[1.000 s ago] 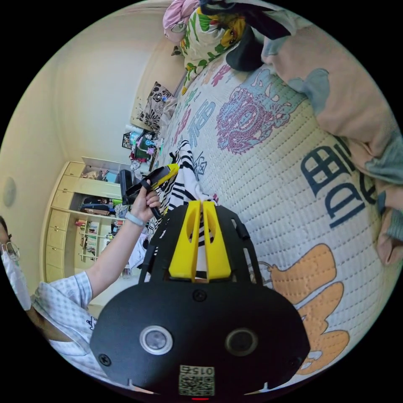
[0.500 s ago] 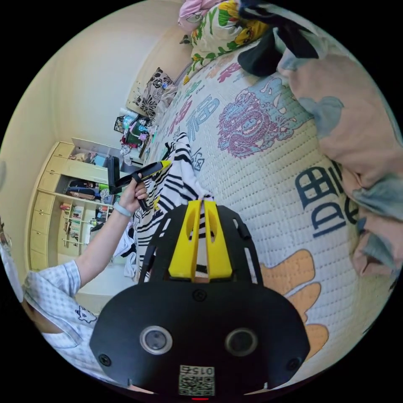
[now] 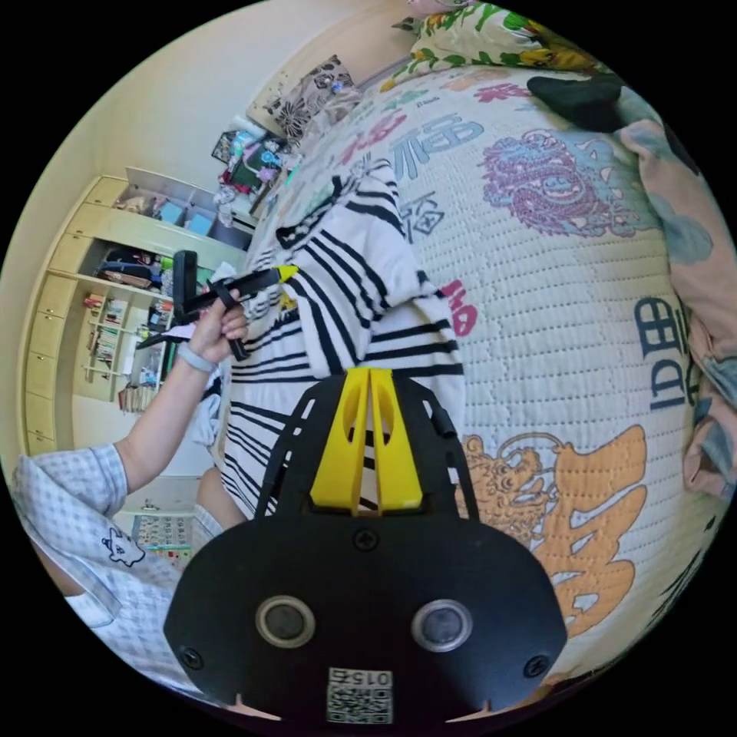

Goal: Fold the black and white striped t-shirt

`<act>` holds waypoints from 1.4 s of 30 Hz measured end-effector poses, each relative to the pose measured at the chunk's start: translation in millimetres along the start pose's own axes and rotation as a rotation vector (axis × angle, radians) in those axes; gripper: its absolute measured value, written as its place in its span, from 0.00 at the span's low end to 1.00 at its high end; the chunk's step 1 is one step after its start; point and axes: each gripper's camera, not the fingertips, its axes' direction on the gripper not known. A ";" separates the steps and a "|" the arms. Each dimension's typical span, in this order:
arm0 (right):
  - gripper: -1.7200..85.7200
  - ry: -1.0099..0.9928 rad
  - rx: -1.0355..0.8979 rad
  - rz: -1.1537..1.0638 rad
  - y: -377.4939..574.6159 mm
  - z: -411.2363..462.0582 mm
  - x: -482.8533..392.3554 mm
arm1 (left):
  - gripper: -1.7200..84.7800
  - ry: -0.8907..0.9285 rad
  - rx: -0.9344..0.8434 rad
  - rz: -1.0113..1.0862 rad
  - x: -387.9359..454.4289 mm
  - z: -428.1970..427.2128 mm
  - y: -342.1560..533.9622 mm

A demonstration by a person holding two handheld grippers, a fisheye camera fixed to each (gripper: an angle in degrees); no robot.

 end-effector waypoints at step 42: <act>0.01 0.164 -0.212 -0.541 -68.7 349.4 -258.0 | 0.11 -0.230 0.689 -0.663 -87.7 -333.3 351.8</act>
